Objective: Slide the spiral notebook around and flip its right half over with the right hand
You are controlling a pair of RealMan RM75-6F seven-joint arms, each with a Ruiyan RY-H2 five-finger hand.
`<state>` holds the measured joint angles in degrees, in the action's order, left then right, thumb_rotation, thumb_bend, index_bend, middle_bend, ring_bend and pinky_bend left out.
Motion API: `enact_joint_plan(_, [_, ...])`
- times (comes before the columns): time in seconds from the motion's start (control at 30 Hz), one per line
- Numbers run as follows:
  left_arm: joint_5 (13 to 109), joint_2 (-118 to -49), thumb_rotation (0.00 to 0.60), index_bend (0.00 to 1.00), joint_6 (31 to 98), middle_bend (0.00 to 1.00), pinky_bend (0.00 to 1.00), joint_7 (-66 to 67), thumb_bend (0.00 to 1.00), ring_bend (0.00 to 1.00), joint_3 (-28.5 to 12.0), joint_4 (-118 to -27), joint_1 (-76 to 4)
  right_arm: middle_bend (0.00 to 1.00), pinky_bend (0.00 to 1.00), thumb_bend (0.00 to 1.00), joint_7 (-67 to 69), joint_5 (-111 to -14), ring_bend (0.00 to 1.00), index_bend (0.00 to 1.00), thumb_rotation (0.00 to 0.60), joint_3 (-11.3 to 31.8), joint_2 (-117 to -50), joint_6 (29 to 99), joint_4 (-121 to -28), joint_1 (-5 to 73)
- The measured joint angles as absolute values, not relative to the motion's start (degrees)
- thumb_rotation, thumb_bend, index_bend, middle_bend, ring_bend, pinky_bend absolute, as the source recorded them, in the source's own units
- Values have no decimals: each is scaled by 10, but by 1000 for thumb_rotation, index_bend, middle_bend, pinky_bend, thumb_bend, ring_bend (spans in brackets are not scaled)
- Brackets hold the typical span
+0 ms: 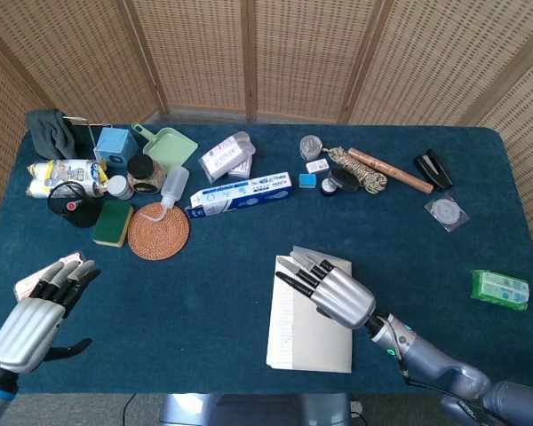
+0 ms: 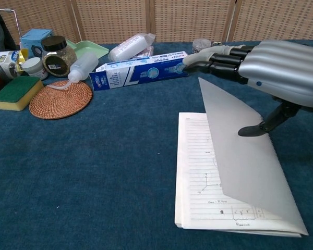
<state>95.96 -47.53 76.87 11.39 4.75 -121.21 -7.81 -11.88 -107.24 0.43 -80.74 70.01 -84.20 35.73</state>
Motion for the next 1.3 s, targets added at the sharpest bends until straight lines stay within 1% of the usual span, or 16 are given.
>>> enact_joint_plan(0.4, [955,-476,600,0,771,0,0,98,57,0,48,-1201,-76,0,228,155,-165,-1031,31,0,600,19,-857,654,-843,373])
enact_joint_plan(0.53, [958,-471,600,0,778,0,0,96,56,0,47,-1201,-73,0,228,156,-167,-1026,31,0,600,24,-853,655,-851,375])
enact_joint_plan(0.63, [959,-462,600,0,785,0,0,90,56,0,47,-1200,-71,0,227,149,-166,-1025,29,0,600,26,-833,664,-870,372])
enact_joint_plan(0.83, [963,-461,600,0,791,0,0,85,56,0,50,-1189,-64,0,184,102,-148,-1005,0,0,600,25,-780,705,-918,341])
enact_joint_plan(1.0, [968,-464,600,0,796,0,0,78,56,0,55,-1179,-58,0,155,94,-113,-970,0,0,600,21,-753,767,-931,286])
enact_joint_plan(1.13, [970,-470,600,0,797,0,0,69,57,0,59,-1171,-54,0,145,68,-77,-959,0,0,599,11,-741,802,-906,253])
enact_joint_plan(1.3, [975,-474,600,0,811,0,0,60,56,0,63,-1163,-44,0,143,63,-41,-951,0,0,599,-6,-737,845,-829,203])
